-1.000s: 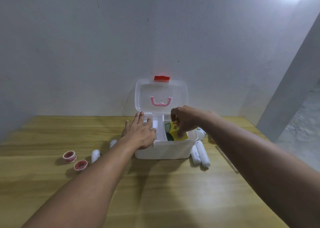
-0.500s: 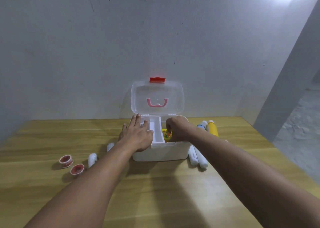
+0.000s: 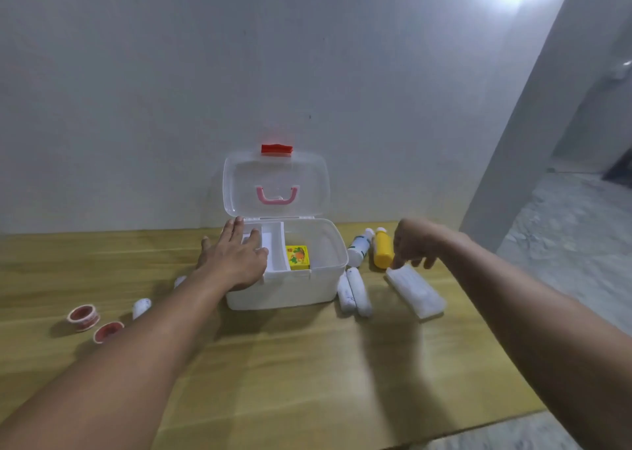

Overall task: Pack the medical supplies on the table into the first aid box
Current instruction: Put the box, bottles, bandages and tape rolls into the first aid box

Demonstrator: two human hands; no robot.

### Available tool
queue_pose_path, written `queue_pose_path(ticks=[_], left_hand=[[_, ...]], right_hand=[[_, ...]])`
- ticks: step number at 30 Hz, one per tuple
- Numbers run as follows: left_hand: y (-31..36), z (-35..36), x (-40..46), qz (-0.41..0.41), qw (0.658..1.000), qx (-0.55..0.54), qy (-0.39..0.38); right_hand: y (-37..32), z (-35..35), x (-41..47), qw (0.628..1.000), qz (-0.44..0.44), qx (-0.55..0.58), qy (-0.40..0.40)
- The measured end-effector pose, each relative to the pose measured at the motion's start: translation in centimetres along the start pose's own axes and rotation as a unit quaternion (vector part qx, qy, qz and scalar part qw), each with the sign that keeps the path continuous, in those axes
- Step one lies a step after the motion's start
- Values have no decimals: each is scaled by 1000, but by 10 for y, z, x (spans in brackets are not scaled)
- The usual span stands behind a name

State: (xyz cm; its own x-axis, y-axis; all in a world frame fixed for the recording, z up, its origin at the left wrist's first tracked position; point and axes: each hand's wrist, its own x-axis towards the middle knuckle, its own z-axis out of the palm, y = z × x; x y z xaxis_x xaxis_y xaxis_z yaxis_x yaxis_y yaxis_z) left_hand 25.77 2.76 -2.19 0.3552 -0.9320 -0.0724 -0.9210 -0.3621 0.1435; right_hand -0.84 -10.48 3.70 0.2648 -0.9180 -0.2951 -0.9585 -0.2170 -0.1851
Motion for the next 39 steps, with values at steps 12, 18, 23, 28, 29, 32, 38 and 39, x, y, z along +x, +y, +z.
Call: queue_pose_path(ticks=[12, 18, 23, 28, 29, 32, 38, 39], left_hand=[[-1, 0, -1, -2, 1000, 8, -3], [0, -1, -1, -1, 1000, 8, -4], [-1, -1, -2, -1, 1000, 8, -4], [-1, -1, -1, -1, 1000, 3, -3], [-1, -1, -1, -1, 1000, 2, -3], [-2, 0, -1, -4, 1000, 0, -1], [-1, -1, -1, -4, 1000, -3, -2], [-1, -1, -1, -3, 1000, -3, -2]], right_hand=[[19, 18, -23, 997, 63, -26, -26], [-25, -32, -29, 999, -27, -21, 32], [-76, -38, -34, 991, -110, -72, 32], [-112, -18, -28, 967, -176, -170, 67], [-116, -13, -25, 963, -186, -179, 72], [-126, 2, -17, 961, -208, -169, 69], [-130, 23, -2, 959, -233, -152, 52], [-129, 25, 0, 959, -235, -148, 51]])
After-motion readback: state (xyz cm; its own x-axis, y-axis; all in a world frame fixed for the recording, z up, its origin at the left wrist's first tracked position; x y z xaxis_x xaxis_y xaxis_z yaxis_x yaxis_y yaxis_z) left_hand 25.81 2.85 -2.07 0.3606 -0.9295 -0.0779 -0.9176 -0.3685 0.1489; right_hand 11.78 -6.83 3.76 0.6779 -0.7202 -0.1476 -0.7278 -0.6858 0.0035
